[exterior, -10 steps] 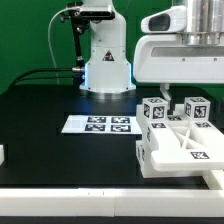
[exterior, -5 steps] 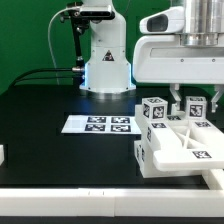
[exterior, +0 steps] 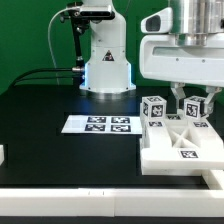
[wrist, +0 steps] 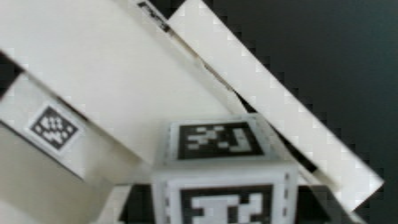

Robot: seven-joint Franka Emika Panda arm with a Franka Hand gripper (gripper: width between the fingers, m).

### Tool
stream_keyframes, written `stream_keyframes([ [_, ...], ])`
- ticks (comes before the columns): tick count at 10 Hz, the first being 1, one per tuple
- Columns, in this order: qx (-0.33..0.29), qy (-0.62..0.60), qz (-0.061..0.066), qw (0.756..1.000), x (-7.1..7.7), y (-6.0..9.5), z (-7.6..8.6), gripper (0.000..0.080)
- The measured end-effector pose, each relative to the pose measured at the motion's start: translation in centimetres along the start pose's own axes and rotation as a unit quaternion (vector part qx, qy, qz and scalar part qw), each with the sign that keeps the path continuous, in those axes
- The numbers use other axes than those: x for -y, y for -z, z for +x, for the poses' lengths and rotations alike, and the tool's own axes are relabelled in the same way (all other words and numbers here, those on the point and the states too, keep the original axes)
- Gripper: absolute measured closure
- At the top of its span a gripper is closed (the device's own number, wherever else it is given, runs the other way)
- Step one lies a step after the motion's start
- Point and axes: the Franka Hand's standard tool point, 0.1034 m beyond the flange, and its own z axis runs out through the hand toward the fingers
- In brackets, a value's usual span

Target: Assemble chair

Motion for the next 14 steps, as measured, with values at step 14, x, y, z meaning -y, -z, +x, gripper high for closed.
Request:
stream_keyframes([
  [14, 0.023, -0.421, 0.02, 0.906, 0.07, 0.0, 0.28, 0.0335],
])
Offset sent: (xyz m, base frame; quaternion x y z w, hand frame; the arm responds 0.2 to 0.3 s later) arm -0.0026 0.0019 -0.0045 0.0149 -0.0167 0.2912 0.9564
